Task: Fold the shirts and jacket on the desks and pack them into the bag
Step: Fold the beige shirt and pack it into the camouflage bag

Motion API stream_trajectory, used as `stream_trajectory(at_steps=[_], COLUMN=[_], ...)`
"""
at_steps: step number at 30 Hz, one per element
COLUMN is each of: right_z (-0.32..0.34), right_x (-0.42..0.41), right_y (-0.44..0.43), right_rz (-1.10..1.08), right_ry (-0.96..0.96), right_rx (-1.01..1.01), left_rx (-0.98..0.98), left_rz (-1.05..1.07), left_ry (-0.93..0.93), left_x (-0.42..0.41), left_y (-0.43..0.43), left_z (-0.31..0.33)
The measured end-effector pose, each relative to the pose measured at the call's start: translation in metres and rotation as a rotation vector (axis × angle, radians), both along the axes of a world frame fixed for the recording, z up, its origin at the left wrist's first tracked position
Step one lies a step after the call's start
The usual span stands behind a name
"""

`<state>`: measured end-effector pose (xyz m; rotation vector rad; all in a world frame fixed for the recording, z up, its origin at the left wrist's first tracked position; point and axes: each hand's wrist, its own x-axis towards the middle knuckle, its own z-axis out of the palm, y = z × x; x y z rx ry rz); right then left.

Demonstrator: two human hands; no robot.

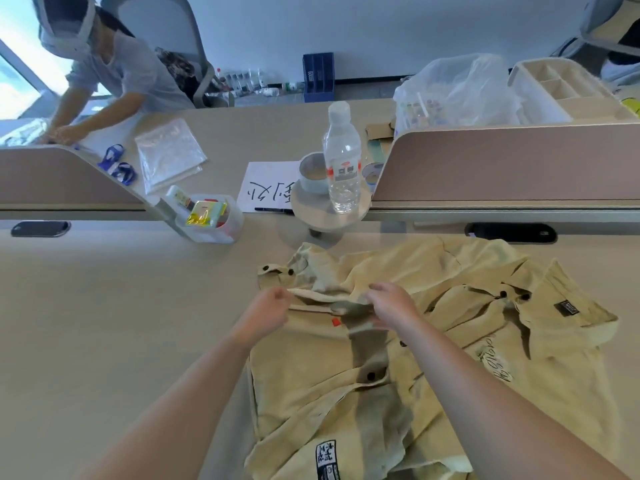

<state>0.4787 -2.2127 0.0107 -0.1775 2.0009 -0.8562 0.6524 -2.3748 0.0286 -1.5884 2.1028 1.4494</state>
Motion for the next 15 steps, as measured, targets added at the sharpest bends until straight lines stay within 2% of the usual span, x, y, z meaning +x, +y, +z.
stream_trajectory(at_steps=[4, 7, 11, 15], right_z=[0.000, -0.002, -0.004, -0.017], right_x=[0.033, 0.058, 0.095, 0.108], right_y=[-0.024, -0.045, -0.079, -0.110], right_rz=[-0.107, -0.082, 0.036, -0.053], right_ry=[-0.083, -0.039, 0.071, 0.074], right_rx=[-0.124, -0.203, -0.169, -0.135], left_rx=[0.036, -0.012, 0.056, 0.183], left_rz=[0.041, -0.005, 0.049, -0.003], left_ry=[-0.014, -0.038, -0.026, -0.027], left_x=[0.025, 0.038, 0.050, 0.051], left_y=[-0.027, -0.045, -0.067, -0.091], left_z=[-0.019, -0.030, -0.045, -0.052])
